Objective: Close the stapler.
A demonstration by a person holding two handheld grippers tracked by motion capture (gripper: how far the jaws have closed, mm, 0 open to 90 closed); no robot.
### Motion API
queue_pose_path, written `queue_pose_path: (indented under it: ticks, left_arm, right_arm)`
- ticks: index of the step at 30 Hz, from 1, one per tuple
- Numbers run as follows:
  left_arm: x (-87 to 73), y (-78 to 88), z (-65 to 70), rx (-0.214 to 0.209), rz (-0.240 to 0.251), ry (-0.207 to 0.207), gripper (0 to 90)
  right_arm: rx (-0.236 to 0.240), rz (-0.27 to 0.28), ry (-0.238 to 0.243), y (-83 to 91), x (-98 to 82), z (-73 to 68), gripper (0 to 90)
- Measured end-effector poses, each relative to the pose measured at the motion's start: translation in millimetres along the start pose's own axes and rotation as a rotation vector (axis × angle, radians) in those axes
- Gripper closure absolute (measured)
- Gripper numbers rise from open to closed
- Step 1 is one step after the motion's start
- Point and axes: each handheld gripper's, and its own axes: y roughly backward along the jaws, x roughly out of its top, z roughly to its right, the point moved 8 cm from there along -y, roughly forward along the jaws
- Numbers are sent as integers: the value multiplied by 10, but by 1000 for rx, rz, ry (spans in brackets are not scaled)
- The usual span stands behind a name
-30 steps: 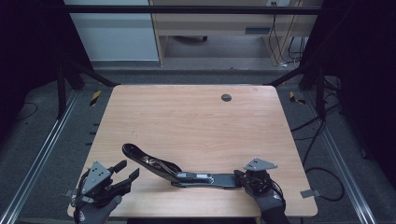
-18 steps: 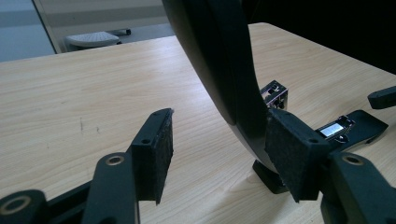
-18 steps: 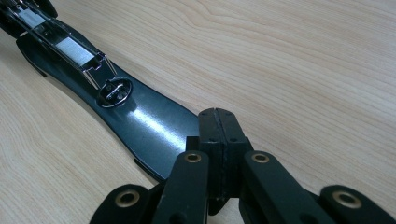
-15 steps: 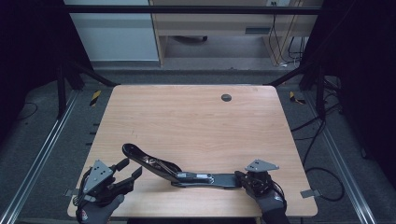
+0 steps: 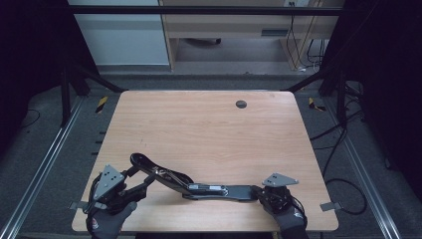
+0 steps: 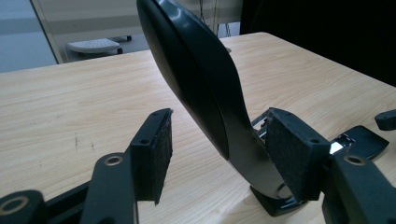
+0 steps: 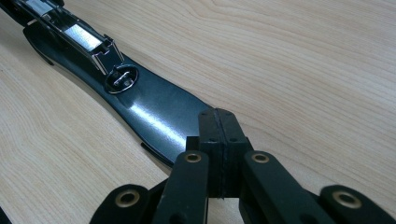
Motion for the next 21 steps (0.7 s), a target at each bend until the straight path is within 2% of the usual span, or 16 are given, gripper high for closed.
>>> queue_pose_path:
  ticks: [4,10,11,13,21]
  left_arm:
    - [17,-60,9,-8,-4,4,410]
    - [41,-144,14,-5,-7,-6,421]
    - [45,-151,15,-3,-4,-8,424]
    - [50,-157,13,-3,-2,-4,445]
    - [58,-153,8,5,5,9,501]
  right_arm:
    - [-6,-5,-10,-8,-1,4,900]
    - [-2,-7,6,-47,-2,16,900]
    - [-1,-20,-11,-47,-10,7,900]
    - [-1,-14,4,-66,-7,14,900]
    - [6,-34,0,-93,-23,-3,900]
